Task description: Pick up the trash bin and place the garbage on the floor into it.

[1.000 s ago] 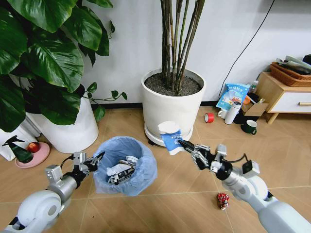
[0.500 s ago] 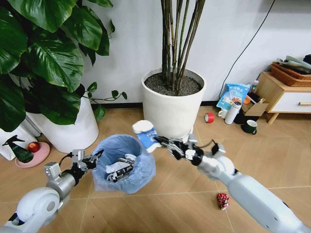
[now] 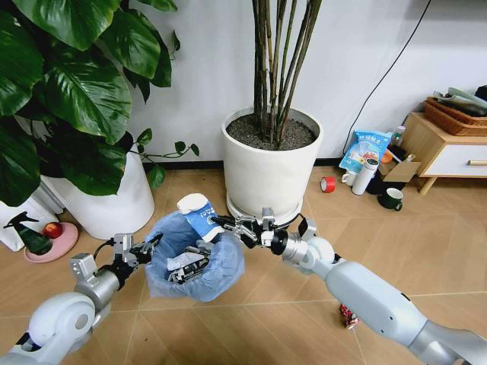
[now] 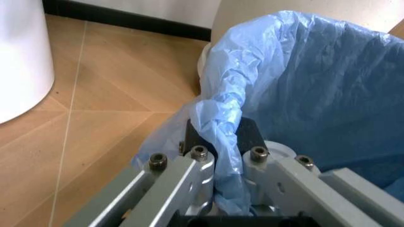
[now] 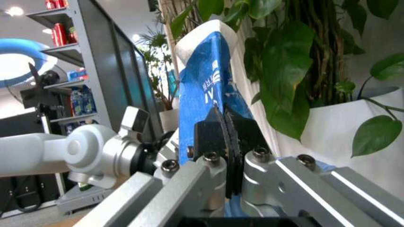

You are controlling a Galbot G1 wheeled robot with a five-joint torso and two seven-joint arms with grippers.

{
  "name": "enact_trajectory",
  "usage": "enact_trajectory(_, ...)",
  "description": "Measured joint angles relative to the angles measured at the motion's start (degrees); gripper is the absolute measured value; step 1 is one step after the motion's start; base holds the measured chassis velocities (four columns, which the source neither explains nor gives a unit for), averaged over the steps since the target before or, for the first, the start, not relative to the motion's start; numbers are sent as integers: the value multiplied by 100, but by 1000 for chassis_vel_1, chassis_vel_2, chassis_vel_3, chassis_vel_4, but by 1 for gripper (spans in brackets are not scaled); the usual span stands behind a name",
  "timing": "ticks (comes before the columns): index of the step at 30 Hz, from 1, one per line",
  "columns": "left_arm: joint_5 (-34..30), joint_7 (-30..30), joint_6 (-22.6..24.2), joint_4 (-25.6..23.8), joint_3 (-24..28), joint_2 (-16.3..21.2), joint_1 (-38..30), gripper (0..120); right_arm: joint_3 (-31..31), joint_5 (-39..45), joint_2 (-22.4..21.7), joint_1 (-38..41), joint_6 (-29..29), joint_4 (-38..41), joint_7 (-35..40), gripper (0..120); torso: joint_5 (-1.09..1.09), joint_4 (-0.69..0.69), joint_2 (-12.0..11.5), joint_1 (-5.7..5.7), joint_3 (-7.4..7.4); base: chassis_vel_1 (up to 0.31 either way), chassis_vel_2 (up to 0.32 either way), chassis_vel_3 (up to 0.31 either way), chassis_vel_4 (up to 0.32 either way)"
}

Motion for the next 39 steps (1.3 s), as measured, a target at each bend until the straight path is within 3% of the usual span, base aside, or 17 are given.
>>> enact_trajectory(9, -6, -5, 0, -67, -28, -57, 25, 0, -149, -198, 206, 134, 3, -342, 90, 1, 0, 0, 0, 0, 0, 0, 0, 0, 0)
enact_trajectory(16, -18, -18, 1, -102, -48, -90, 58, 0, -200, -346, 268, 183, 4, -583, 176, 25, -1, 1, 0, 0, 0, 0, 0, 0, 0)
enact_trajectory(18, -19, -18, 1, -109, -59, -97, 81, 0, -170, -351, 252, 184, 5, -606, 182, 37, 0, 0, 0, 0, 0, 0, 0, 0, 0)
enact_trajectory(24, -25, -25, 2, -115, -70, -97, 86, 0, -53, -337, 172, 151, 5, -525, 229, 55, 1, 1, 0, 0, 0, 0, 0, 0, 0)
enact_trajectory(28, -27, -50, 7, -132, -114, -98, 131, 0, 421, -312, -228, -60, 3, -191, 584, 74, 0, 2, 1, 0, -1, 0, 0, 0, 0)
enact_trajectory(29, -27, -50, 7, -132, -114, -98, 131, 0, 421, -312, -228, -60, 3, -191, 584, 74, 0, 2, 1, 0, -1, 0, 0, 0, 0)
enact_trajectory(31, -27, -52, 8, -169, -170, -119, 180, 0, 781, -341, -587, -409, -33, 29, 1365, 84, 1, 2, 1, -1, -1, 0, 0, 0, 0)
enact_trajectory(32, -27, -52, 8, -169, -170, -119, 180, 0, 781, -341, -587, -409, -33, 29, 1365, 84, 1, 2, 1, -1, -1, 0, 0, 0, 0)
enact_trajectory(35, -10, -53, 9, -213, -218, -162, 211, 0, 1558, -432, -1183, -1607, -100, 590, 3381, 97, 4, -2, 1, 0, -1, 0, 0, 0, 0)
enact_trajectory(36, -10, -53, 9, -213, -218, -162, 211, 0, 1558, -432, -1183, -1607, -100, 590, 3381, 97, 4, -2, 1, 0, -1, 0, 0, 0, 0)
enact_trajectory(39, -4, -52, 9, -225, -240, -169, 211, 0, 2452, -451, -1478, -2902, -486, 1416, 5025, 100, -2, -3, 1, -1, -2, 0, 0, 0, 0)
